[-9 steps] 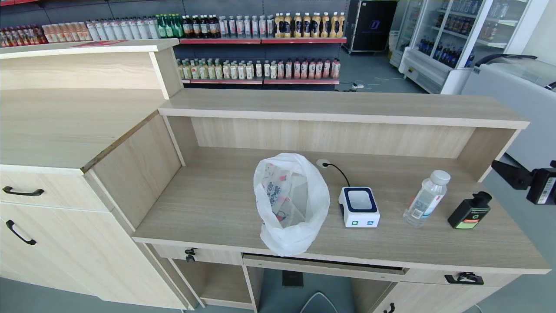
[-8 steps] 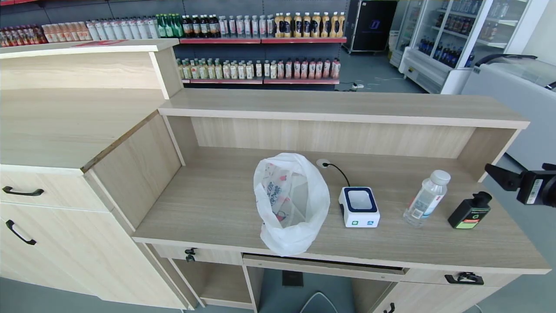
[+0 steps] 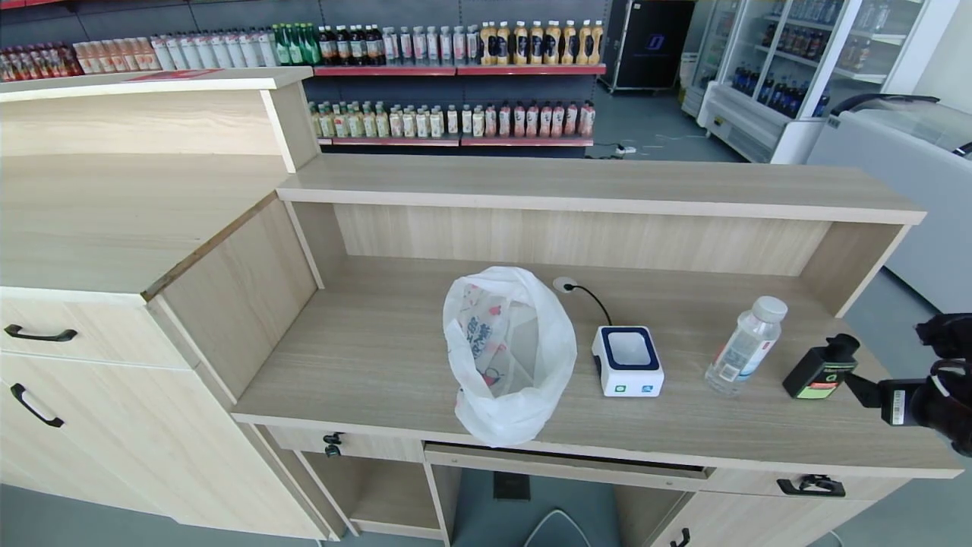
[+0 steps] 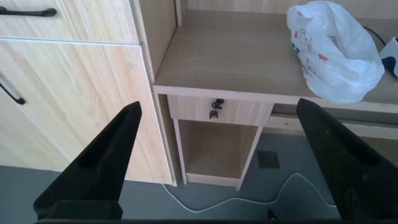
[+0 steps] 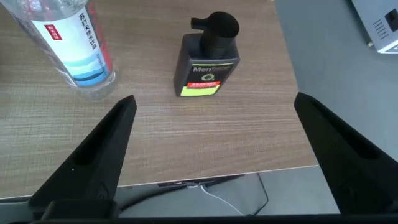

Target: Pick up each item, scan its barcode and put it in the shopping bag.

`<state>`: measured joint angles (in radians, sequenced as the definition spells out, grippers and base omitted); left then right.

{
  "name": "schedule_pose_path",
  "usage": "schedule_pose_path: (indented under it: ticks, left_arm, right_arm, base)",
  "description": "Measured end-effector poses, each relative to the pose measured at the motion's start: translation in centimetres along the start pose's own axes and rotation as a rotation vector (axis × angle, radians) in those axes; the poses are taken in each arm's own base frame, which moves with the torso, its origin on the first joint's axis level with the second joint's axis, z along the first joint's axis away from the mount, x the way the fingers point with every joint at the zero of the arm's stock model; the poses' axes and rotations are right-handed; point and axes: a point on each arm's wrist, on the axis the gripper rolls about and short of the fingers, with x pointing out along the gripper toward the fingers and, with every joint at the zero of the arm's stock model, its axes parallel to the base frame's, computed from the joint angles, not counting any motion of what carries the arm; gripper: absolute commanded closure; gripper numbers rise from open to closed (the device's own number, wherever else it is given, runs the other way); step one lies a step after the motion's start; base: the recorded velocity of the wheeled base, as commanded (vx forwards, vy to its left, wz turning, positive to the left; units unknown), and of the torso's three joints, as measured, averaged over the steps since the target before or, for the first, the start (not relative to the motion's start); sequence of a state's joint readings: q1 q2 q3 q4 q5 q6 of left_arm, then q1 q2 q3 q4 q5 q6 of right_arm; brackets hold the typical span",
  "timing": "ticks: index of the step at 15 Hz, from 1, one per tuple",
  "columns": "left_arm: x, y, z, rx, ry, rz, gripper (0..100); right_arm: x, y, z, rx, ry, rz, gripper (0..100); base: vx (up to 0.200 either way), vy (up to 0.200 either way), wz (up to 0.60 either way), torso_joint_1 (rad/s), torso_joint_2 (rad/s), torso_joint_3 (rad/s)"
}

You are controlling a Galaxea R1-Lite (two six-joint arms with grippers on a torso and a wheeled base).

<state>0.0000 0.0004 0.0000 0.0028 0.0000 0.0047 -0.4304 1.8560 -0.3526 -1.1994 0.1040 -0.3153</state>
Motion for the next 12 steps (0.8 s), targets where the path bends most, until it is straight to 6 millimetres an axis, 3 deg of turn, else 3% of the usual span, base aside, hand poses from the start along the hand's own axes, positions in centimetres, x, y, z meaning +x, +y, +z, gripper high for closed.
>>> schedule_pose_path:
  ticks: [4, 8, 12]
  left_arm:
    - [0.0, 0.0, 0.0, 0.0, 0.0, 0.0, 0]
    - [0.0, 0.0, 0.0, 0.0, 0.0, 0.0, 0]
    - [0.0, 0.0, 0.0, 0.0, 0.0, 0.0, 0]
  right_arm:
    - [2.9, 1.7, -0.6, -0.007, -0.049, 0.125, 0]
    - [5.9, 4.0, 0.7, 0.015, -0.127, 0.223, 0]
    - [7.3, 5.7, 0.8, 0.007, -0.135, 0.284, 0]
  base:
    - [0.0, 0.0, 0.0, 0.0, 0.0, 0.0]
    - [0.0, 0.0, 0.0, 0.0, 0.0, 0.0]
    - [0.0, 0.0, 0.0, 0.0, 0.0, 0.0]
